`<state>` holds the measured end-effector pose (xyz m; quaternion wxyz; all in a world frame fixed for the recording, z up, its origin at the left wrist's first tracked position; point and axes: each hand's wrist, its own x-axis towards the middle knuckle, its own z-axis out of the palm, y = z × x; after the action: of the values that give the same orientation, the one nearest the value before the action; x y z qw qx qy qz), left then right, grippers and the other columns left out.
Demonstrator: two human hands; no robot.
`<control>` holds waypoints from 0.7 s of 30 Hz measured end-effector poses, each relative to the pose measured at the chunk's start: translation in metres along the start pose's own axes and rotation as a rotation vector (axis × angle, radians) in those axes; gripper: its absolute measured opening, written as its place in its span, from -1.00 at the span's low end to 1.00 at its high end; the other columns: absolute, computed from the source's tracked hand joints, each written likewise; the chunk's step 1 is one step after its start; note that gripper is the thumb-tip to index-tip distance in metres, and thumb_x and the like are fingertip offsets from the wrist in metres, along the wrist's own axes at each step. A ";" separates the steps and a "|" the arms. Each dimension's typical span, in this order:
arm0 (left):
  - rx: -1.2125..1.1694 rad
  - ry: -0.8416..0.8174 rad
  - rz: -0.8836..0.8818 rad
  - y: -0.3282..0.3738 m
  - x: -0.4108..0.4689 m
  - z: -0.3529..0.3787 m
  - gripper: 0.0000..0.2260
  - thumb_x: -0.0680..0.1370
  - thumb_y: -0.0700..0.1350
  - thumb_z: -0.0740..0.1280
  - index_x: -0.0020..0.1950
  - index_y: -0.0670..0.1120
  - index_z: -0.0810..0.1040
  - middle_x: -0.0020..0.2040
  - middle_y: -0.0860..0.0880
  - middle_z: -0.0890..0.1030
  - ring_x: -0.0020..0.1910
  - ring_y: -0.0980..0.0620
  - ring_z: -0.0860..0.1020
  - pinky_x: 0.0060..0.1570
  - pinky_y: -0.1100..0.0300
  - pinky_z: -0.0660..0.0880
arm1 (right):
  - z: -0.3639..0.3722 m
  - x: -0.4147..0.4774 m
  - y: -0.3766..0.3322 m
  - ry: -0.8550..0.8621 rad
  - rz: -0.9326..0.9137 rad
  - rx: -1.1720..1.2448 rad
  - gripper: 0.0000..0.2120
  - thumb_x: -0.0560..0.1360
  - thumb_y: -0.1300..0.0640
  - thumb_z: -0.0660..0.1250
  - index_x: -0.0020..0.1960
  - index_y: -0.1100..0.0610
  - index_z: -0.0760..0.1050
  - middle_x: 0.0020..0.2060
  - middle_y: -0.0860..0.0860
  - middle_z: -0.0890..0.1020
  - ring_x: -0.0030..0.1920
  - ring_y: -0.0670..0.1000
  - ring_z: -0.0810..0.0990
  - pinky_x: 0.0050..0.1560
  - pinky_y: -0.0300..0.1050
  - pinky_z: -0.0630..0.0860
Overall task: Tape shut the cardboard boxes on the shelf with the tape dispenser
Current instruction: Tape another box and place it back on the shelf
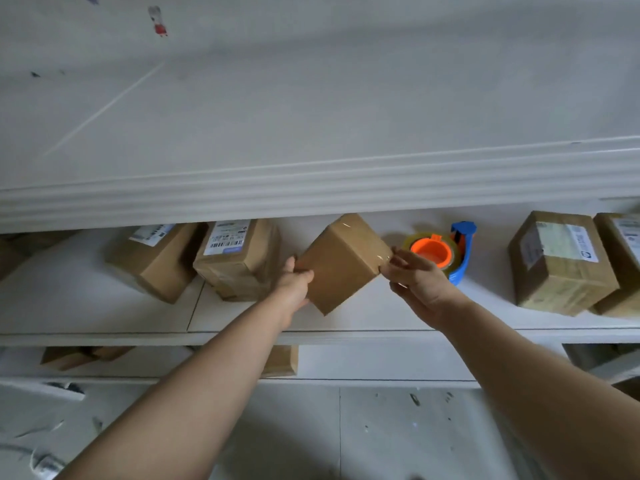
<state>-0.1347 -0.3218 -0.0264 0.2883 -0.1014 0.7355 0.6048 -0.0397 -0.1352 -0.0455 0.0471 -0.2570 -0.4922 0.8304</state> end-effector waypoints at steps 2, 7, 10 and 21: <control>0.134 0.014 0.039 -0.003 -0.001 0.003 -0.57 0.64 -0.16 0.18 0.50 0.04 0.23 0.34 0.01 0.44 0.20 -0.05 0.47 0.15 0.03 0.48 | 0.003 -0.003 -0.003 0.028 -0.029 -0.035 -0.49 0.46 0.35 0.38 0.36 0.08 0.41 0.14 -0.04 0.59 0.05 -0.07 0.56 0.07 -0.12 0.38; 0.198 0.017 0.082 -0.001 0.000 0.013 -0.66 0.64 -0.14 0.20 0.43 -0.08 0.38 0.19 -0.01 0.48 0.09 0.04 0.41 0.27 0.02 0.43 | 0.009 -0.005 -0.007 0.063 -0.118 -0.115 -0.59 0.48 0.40 0.35 0.24 0.07 0.48 -0.02 -0.05 0.59 -0.01 -0.07 0.56 0.00 -0.17 0.46; 0.049 -0.007 0.019 0.005 -0.003 0.017 -0.70 0.63 0.01 0.20 0.35 0.00 0.41 0.26 -0.02 0.49 0.14 0.00 0.45 0.22 -0.08 0.46 | 0.005 -0.002 -0.005 0.116 -0.161 -0.172 -0.62 0.48 0.38 0.36 0.24 0.11 0.46 0.01 0.00 0.59 0.03 -0.01 0.59 -0.02 -0.26 0.51; 0.033 0.054 0.056 0.011 -0.016 0.019 -0.65 0.60 0.11 0.22 0.32 -0.02 0.35 0.22 -0.07 0.55 0.13 -0.13 0.57 -0.12 -0.01 0.61 | 0.007 -0.014 0.011 0.105 -0.157 -0.460 -0.82 0.49 0.20 0.40 0.08 0.10 0.62 -0.03 -0.04 0.68 0.00 -0.05 0.60 -0.11 -0.32 0.43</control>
<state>-0.1216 -0.3044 -0.0108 0.2527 -0.0921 0.7554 0.5975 -0.0285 -0.1508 -0.0467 0.0773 -0.2647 -0.6836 0.6758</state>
